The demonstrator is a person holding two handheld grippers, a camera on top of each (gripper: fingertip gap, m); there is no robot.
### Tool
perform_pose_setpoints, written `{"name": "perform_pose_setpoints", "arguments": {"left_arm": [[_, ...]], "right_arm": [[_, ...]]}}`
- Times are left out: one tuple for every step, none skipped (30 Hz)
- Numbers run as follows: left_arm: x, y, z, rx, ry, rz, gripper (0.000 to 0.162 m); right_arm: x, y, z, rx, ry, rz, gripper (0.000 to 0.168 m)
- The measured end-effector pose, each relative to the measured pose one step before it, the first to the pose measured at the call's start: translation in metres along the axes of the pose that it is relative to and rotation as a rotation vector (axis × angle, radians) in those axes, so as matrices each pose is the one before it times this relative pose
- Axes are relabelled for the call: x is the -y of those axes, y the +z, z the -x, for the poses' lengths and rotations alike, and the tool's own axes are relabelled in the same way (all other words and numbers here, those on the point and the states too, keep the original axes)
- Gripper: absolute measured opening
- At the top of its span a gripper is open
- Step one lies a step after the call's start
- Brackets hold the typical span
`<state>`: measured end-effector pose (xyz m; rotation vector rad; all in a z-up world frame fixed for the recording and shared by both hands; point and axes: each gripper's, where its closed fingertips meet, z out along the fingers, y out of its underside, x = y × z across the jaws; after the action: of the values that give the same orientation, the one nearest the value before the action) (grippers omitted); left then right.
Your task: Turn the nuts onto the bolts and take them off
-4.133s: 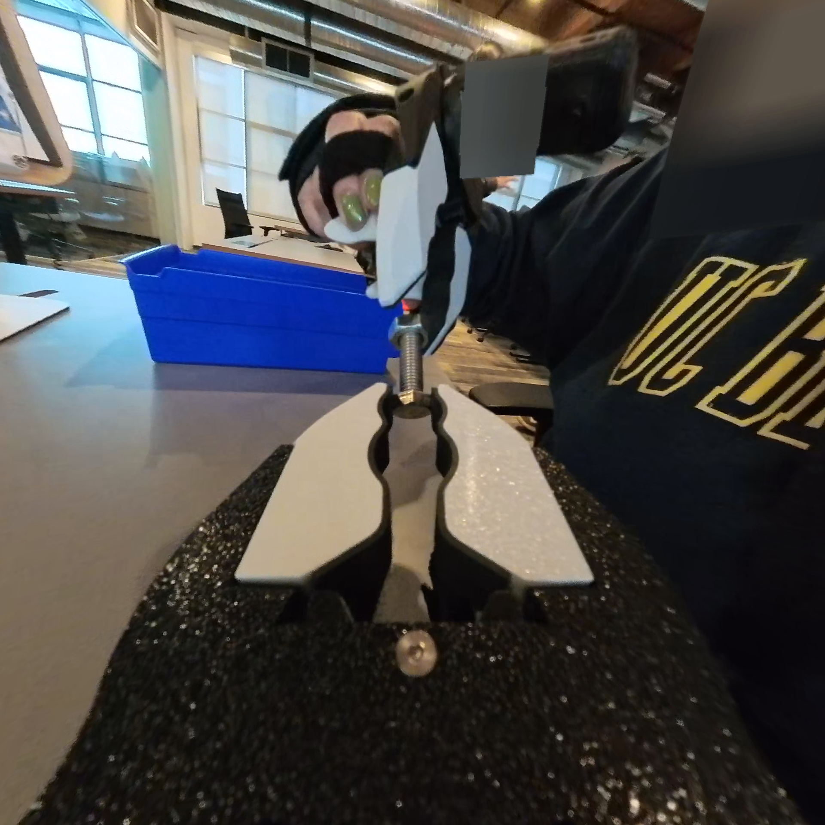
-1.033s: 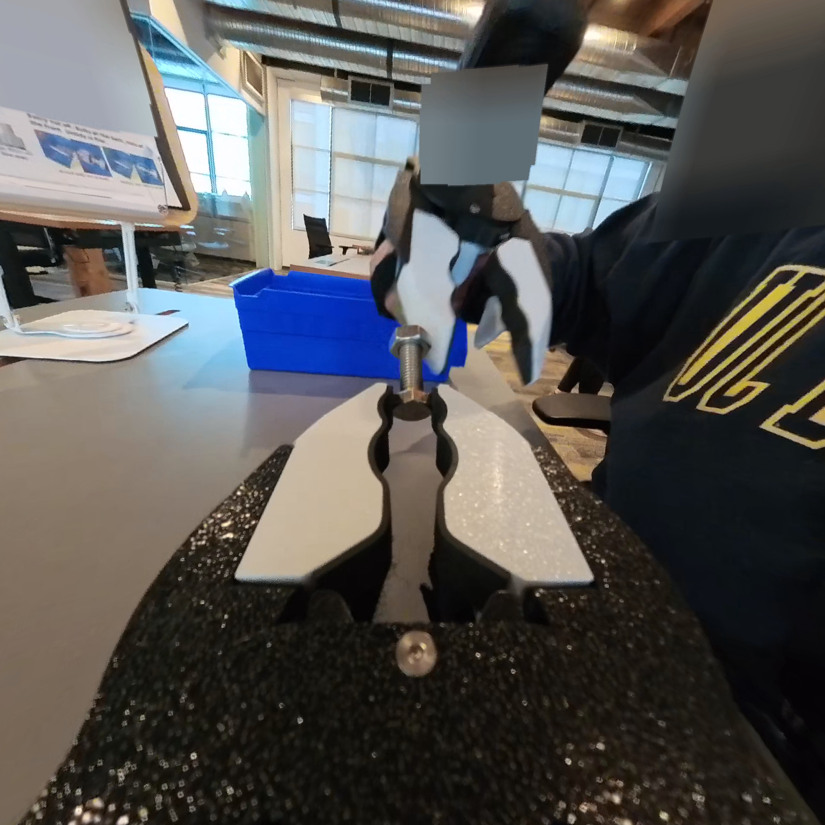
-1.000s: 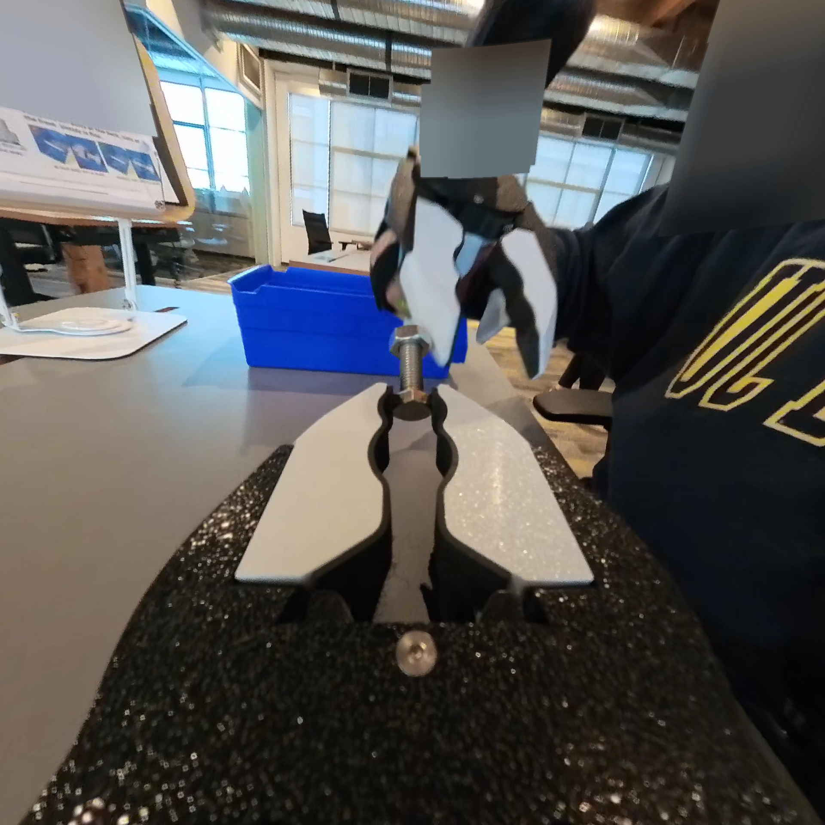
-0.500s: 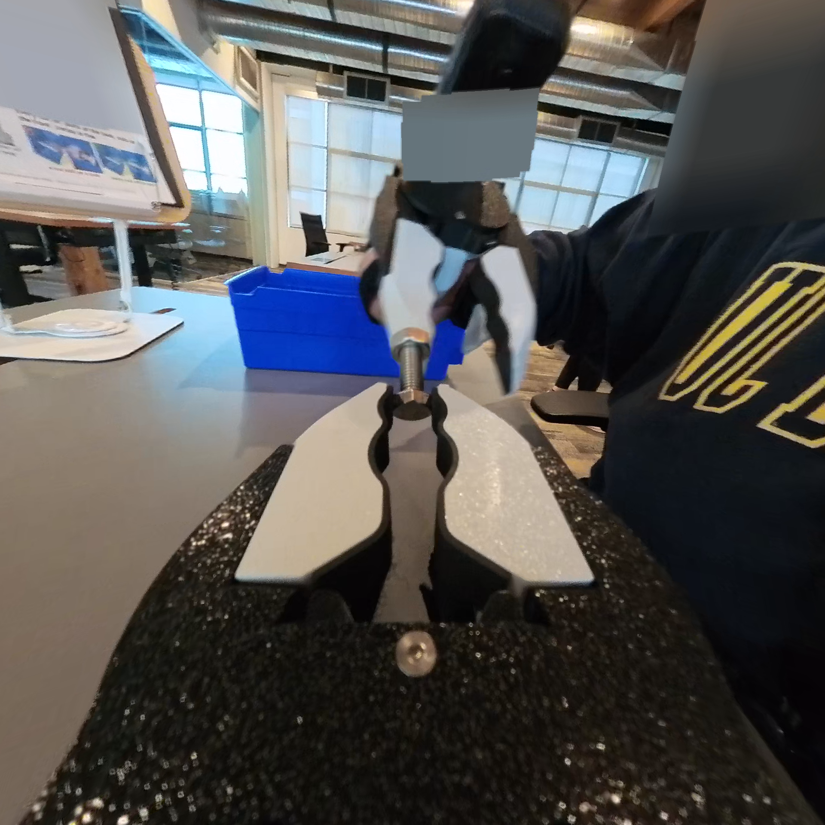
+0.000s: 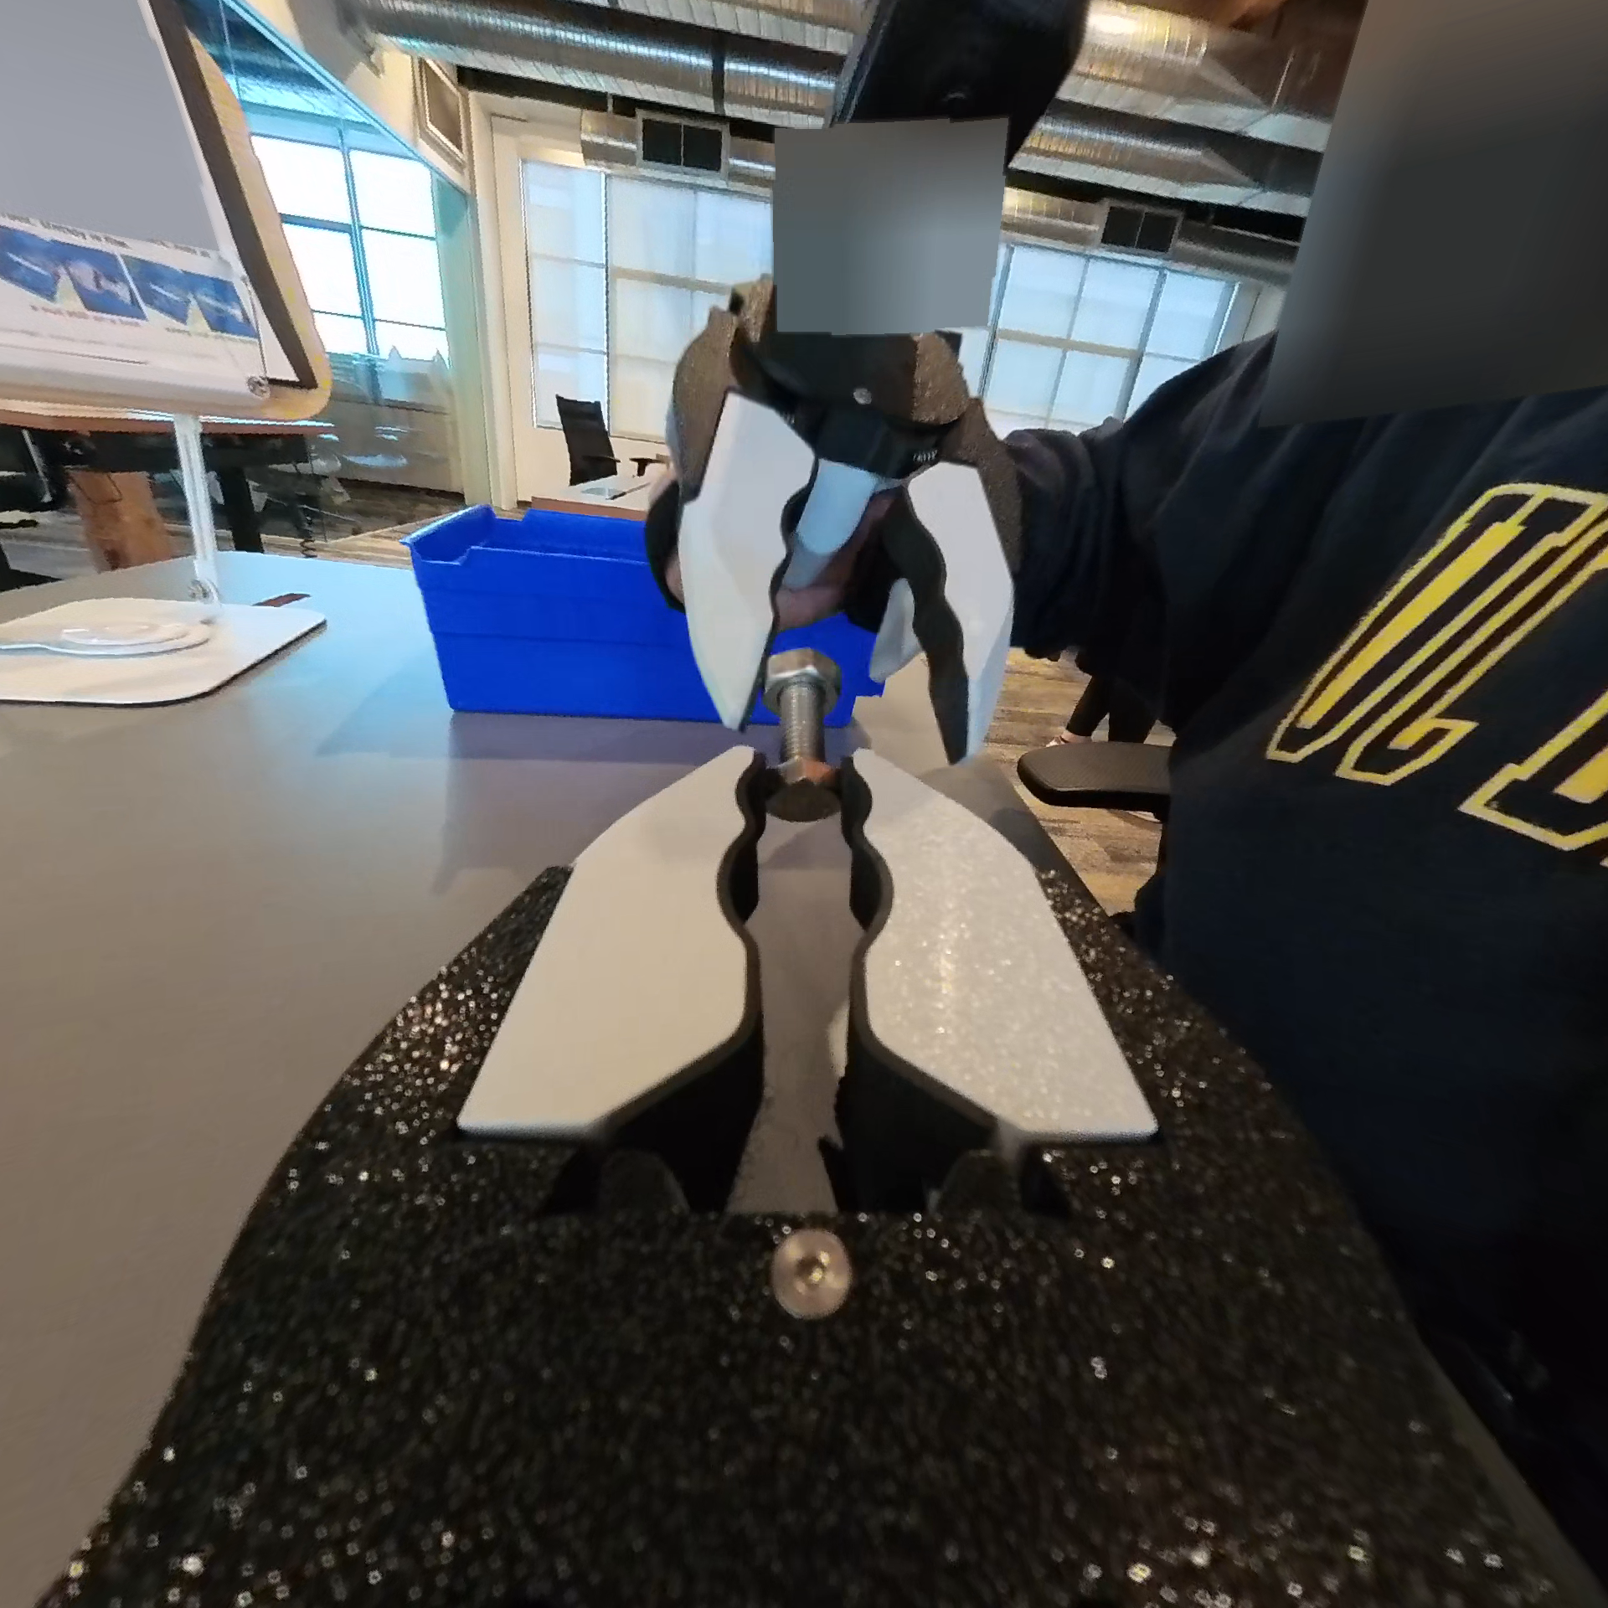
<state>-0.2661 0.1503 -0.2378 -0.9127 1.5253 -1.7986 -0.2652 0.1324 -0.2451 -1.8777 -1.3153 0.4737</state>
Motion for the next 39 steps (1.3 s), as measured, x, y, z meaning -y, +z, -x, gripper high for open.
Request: {"name": "perform_pose_setpoints", "arguments": {"left_arm": [[-0.00058,0.00034,-0.00014,-0.0001,0.001,0.0023,0.016],[-0.00079,0.00071,-0.00044,-0.0022,0.001,0.0043,0.016],[-0.00035,0.00059,-0.00048,-0.0018,0.0012,0.0019,0.016],[-0.00017,0.0003,-0.00019,-0.0002,0.0013,0.0001,0.016],[-0.00018,0.00021,-0.00027,-0.0023,-0.0009,0.0012,0.016],[-0.00008,0.00004,0.0,-0.0001,-0.0001,-0.0009,0.016],[0.00031,-0.00006,-0.00008,-0.0005,0.0002,-0.0022,0.015],[0.0006,-0.00033,0.00017,0.0007,-0.0012,-0.004,0.016],[0.00124,-0.00075,0.00073,0.0035,-0.0018,-0.0074,0.016],[0.00092,-0.00107,0.00126,0.0046,-0.0051,-0.0057,0.016],[0.00013,-0.00084,0.00167,0.0065,-0.0057,-0.0006,0.016],[-0.00079,-0.00044,0.00117,0.0038,-0.0054,0.0042,0.016],[-0.00069,0.00006,0.00014,-0.0027,-0.0068,0.0016,0.016],[-0.00012,0.00019,0.00008,-0.002,-0.0056,-0.0015,0.016],[-0.00046,0.00007,0.00035,0.0005,-0.0021,0.0015,0.016],[-0.0006,-0.00001,0.00052,0.0015,-0.0019,0.0041,0.016],[-0.0012,0.00032,0.00024,0.0003,-0.0009,0.0066,0.016],[-0.00129,0.00068,-0.00036,-0.0022,0.0001,0.0067,0.016],[-0.00105,0.00093,-0.00071,-0.0032,0.0009,0.0059,0.016],[-0.00088,0.00073,-0.00071,-0.003,0.0029,0.0054,0.016],[-0.0006,0.00074,-0.00117,-0.0052,0.0035,0.0039,0.016],[-0.00049,0.00059,-0.00105,-0.0049,0.0031,0.0033,0.016],[0.00041,0.00044,-0.00124,-0.006,0.0034,-0.0025,0.016],[0.00152,-0.0002,-0.001,-0.0052,0.0019,-0.0101,0.016],[0.00158,-0.00074,-0.00016,-0.0014,-0.0014,-0.0102,0.016],[0.00039,-0.00101,0.00095,0.0045,-0.0016,-0.0031,0.016],[-0.00003,-0.00055,0.00067,0.0034,-0.0001,0.0001,0.016],[0.00038,-0.0001,0.00049,0.0042,0.0007,-0.0028,0.016],[0.00043,-0.00029,0.00089,0.0067,0.0003,-0.0029,0.016],[0.00017,-0.00051,0.00087,0.0029,-0.0026,-0.0016,0.016],[0.00032,-0.00052,0.00081,0.0014,-0.0067,-0.0038,0.016],[-0.00004,-0.00036,0.00133,0.0062,-0.0063,-0.0013,0.016],[-0.00105,0.00016,0.00091,0.0043,-0.0019,0.0066,0.016],[-0.00077,0.00044,-0.00007,-0.0006,0.0007,0.0045,0.016],[-0.00055,0.00037,-0.00037,-0.0005,0.0017,0.0025,0.016],[-0.00055,0.0003,-0.00037,-0.0013,0.0017,0.0041,0.016],[-0.0004,0.00029,-0.00043,-0.0023,0.0002,0.0026,0.016],[-0.00016,0.00014,-0.00012,-0.001,-0.0004,0.0011,0.016],[-0.00032,0.00026,-0.00058,-0.0039,-0.0001,0.0021,0.016]], "right_arm": [[-0.00096,-0.00007,0.00072,0.0064,0.0107,-0.0001,0.055],[-0.00034,-0.00024,0.00073,0.0057,0.0074,-0.0009,0.055],[-0.00019,-0.00045,0.00069,0.0041,0.0043,-0.0009,0.054],[-0.00054,-0.00036,0.0003,0.001,0.0032,0.0015,0.054],[-0.00036,-0.00008,0.00053,0.0017,0.0022,0.0009,0.054],[-0.00065,0.00006,0.00031,0.0006,0.0027,0.0027,0.054],[-0.00125,0.0001,0.00034,0.0033,0.0038,0.0073,0.054],[-0.00152,0.00005,0.00076,0.007,0.0047,0.0085,0.053],[-0.00139,-0.00001,0.0012,0.0096,0.0049,0.0063,0.051],[-0.00037,0.00027,0.0026,0.0177,0.0042,-0.0005,0.049],[0.00102,0.00056,0.00366,0.0218,0.0028,-0.0068,0.048],[0.00262,0.0005,0.00367,0.0184,-0.0032,-0.0149,0.047],[0.00288,0.0003,0.00341,0.0143,-0.0104,-0.0137,0.046],[0.00199,0.00024,0.00171,0.0036,-0.0122,-0.006,0.046],[0.00194,0.00004,0.00094,-0.0016,-0.0141,-0.0054,0.046],[0.00235,-0.00017,0.0003,-0.0057,-0.013,-0.0093,0.046],[0.003,-0.00055,-0.00059,-0.009,-0.0095,-0.0153,0.046],[0.003,-0.00087,-0.00019,-0.0039,-0.0069,-0.0153,0.047],[0.00202,-0.00093,-0.00131,-0.0079,-0.003,-0.0089,0.047],[0.00039,-0.00063,-0.00288,-0.017,-0.0029,-0.0001,0.048],[-0.0014,-0.00042,-0.00375,-0.0204,-0.0041,0.0083,0.05],[-0.00158,-0.00014,-0.00378,-0.0205,-0.0027,0.0064,0.052],[-0.00251,0.00025,-0.00361,-0.0176,0.0018,0.0109,0.054],[-0.00393,0.00087,-0.002,-0.0067,0.0064,0.0203,0.055],[-0.00398,0.00126,-0.00033,0.0041,0.0093,0.0188,0.055],[-0.00302,0.00109,-0.00068,-0.0002,0.0108,0.0113,0.056],[-0.00299,0.00052,0.00012,0.0055,0.0082,0.0128,0.056],[-0.00299,0.00012,0.00091,0.0126,0.0099,0.0135,0.055],[-0.00212,-0.00019,0.00182,0.0188,0.0111,0.0093,0.051],[-0.00065,-0.00011,0.00191,0.0164,0.0122,-0.0008,0.051],[0.00031,-0.00008,0.00257,0.0175,0.0061,-0.0054,0.049],[0.00161,0.00011,0.00432,0.0255,-0.002,-0.011,0.047],[0.00375,0.00028,0.00449,0.0234,-0.0056,-0.0207,0.046],[0.0037,0.00032,0.00376,0.0168,-0.0108,-0.0166,0.045],[0.00315,0.00027,0.00161,0.0021,-0.0176,-0.0098,0.046],[0.00282,0.00012,0.00043,-0.0067,-0.0261,-0.0077,0.046],[0.00216,-0.00004,-0.00029,-0.0123,-0.0312,-0.0035,0.046],[0.00121,0.00009,-0.00194,-0.0222,-0.0284,0.002,0.046],[0.00074,0.00011,-0.00291,-0.0266,-0.0215,0.005,0.048]]}}
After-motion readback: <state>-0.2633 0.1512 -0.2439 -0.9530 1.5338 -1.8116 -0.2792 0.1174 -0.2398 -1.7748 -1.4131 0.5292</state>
